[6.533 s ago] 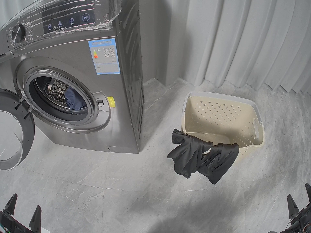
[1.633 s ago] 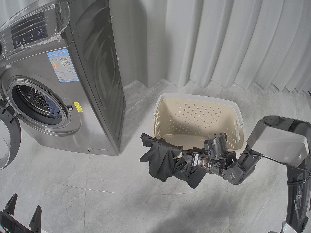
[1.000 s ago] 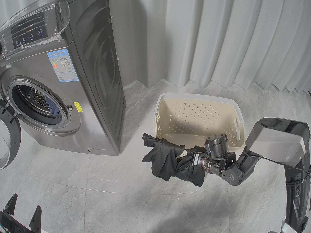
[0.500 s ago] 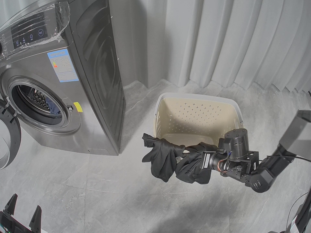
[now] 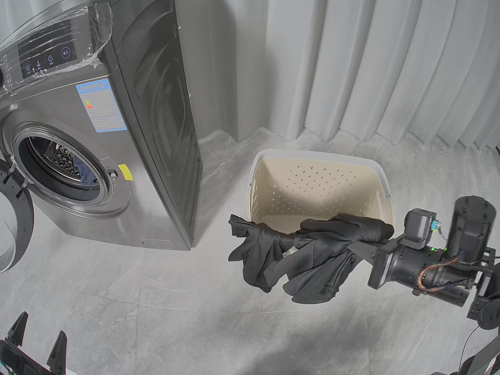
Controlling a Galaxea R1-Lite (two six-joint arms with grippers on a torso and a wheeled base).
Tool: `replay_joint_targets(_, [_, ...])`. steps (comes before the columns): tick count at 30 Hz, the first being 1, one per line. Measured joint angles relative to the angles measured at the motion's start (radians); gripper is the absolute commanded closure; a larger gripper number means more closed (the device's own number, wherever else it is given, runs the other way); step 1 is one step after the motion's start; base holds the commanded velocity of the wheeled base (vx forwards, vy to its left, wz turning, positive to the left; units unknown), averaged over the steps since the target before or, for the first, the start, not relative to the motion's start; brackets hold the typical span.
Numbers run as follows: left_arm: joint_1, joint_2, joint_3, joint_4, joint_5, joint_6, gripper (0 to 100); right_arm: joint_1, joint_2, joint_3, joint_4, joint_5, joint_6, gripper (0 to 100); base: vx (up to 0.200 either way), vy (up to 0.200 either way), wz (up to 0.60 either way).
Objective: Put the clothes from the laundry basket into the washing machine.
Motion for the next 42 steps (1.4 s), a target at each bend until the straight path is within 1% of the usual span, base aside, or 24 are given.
replay_joint_targets(4, [0.000, 0.000, 0.000, 0.000, 0.002, -0.002, 0, 0.015, -0.086, 0.014, -0.034, 0.043, -0.033, 100, 0.000, 0.000, 0.00])
replay_joint_targets(6, [0.000, 0.000, 0.000, 0.000, 0.003, -0.003, 0, 0.024, -0.117, 0.017, -0.067, 0.064, -0.050, 100, 0.000, 0.000, 0.00])
replay_joint_targets(9, [0.000, 0.000, 0.000, 0.000, 0.003, -0.003, 0, 0.035, -0.147, 0.024, -0.125, 0.085, -0.077, 100, 0.000, 0.000, 0.00])
replay_joint_targets(10, [0.000, 0.000, 0.000, 0.000, 0.003, -0.004, 0, 0.038, -0.155, 0.028, -0.148, 0.101, -0.086, 100, 0.000, 0.000, 0.00])
replay_joint_targets(13, [0.000, 0.000, 0.000, 0.000, 0.003, -0.004, 0, 0.043, -0.170, 0.041, -0.178, 0.141, -0.097, 100, -0.133, 0.000, 0.00])
replay_joint_targets(15, [0.000, 0.000, 0.000, 0.000, 0.003, -0.004, 0, 0.051, -0.177, 0.047, -0.184, 0.151, -0.098, 100, -0.200, 0.000, 0.00])
replay_joint_targets(17, [0.000, 0.000, 0.000, 0.000, 0.004, -0.004, 0, 0.062, -0.180, 0.049, -0.187, 0.152, -0.097, 100, -0.200, 0.000, 0.00])
replay_joint_targets(23, [0.000, 0.000, 0.000, 0.000, 0.004, -0.004, 0, 0.079, -0.181, 0.053, -0.203, 0.154, -0.096, 100, 0.000, 0.000, 0.00])
replay_joint_targets(28, [0.000, 0.000, 0.000, 0.000, 0.005, -0.005, 0, 0.082, -0.178, 0.044, -0.210, 0.154, -0.094, 100, 0.000, 0.200, 0.00])
replay_joint_targets(34, [0.001, 0.000, 0.000, 0.000, 0.005, -0.005, 0, 0.082, -0.154, 0.041, -0.256, 0.152, -0.092, 100, 0.000, 0.200, 0.00])
replay_joint_targets(42, [0.000, 0.000, 0.000, 0.000, 0.005, -0.005, 0, 0.076, -0.134, 0.034, -0.260, 0.146, -0.092, 100, 0.000, 0.200, 0.00])
